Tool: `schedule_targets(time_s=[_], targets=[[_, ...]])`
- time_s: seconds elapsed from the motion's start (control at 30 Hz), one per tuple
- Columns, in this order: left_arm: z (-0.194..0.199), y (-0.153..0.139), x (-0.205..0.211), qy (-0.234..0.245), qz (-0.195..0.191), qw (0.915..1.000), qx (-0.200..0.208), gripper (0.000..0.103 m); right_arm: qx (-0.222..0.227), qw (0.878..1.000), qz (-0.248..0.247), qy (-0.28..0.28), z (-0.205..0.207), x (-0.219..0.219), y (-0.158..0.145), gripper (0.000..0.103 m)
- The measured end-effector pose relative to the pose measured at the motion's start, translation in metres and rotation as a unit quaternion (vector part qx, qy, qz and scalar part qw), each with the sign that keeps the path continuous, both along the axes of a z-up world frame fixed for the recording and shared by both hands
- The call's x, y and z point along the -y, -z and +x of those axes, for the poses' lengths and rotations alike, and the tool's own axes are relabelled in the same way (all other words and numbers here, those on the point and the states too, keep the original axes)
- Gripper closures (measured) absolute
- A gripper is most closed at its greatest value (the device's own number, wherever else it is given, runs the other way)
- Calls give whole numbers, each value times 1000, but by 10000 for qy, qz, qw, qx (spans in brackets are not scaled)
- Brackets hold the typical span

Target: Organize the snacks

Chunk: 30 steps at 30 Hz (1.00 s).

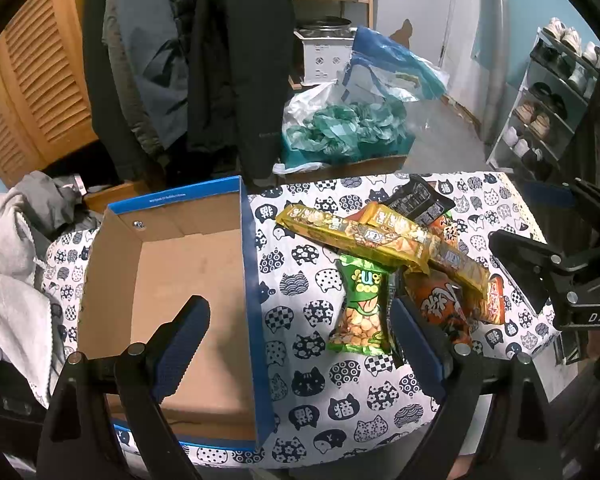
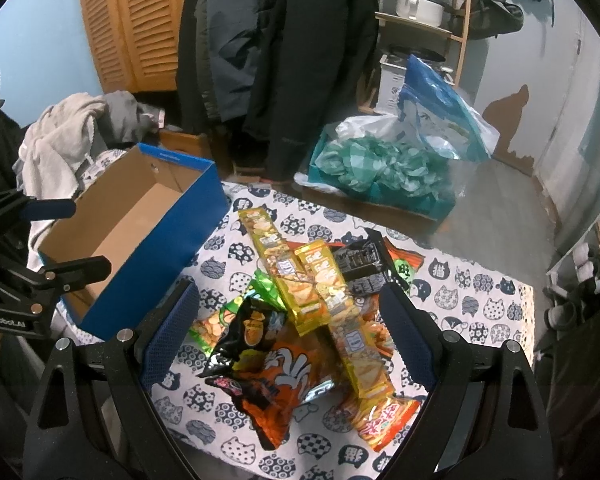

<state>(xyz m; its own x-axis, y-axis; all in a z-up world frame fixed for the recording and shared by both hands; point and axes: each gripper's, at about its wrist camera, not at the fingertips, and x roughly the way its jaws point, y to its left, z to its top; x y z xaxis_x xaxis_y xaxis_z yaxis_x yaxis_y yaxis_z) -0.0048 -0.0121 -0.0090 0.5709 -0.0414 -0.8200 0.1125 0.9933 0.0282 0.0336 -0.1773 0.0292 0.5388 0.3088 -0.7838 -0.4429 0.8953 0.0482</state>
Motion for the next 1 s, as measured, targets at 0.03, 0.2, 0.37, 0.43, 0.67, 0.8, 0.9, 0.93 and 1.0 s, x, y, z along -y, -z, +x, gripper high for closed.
schedule_targets(time_s=[0.03, 0.2, 0.37, 0.43, 0.67, 0.8, 0.9, 0.93, 1.0], targets=[[-1, 1, 1, 2, 1, 10000, -4, 10, -1, 10000, -4, -5, 0, 0, 1, 13], [-6, 4, 3, 14, 0, 10000, -26, 10, -4, 10000, -3, -1, 0, -1, 0, 13], [-5, 5, 3, 22, -1, 10000, -21, 10, -5, 10000, 5, -8, 0, -1, 0, 13], [-5, 5, 2, 18, 2, 10000, -28, 10, -6, 10000, 2, -4, 0, 0, 0, 13], [-4, 4, 3, 12, 8, 10000, -35, 10, -10, 10000, -11, 9, 0, 0, 2, 13], [-5, 5, 2, 13, 4, 10000, -48, 10, -9, 10000, -20, 8, 0, 0, 2, 13], [-8, 8, 3, 18, 6, 10000, -56, 10, -16, 10000, -16, 12, 0, 0, 1, 13], [-8, 8, 3, 19, 10, 10000, -58, 10, -16, 10000, -19, 14, 0, 0, 1, 13], [-8, 11, 4, 25, 34, 10000, -76, 10, -26, 10000, -26, 11, 0, 1, 2, 13]])
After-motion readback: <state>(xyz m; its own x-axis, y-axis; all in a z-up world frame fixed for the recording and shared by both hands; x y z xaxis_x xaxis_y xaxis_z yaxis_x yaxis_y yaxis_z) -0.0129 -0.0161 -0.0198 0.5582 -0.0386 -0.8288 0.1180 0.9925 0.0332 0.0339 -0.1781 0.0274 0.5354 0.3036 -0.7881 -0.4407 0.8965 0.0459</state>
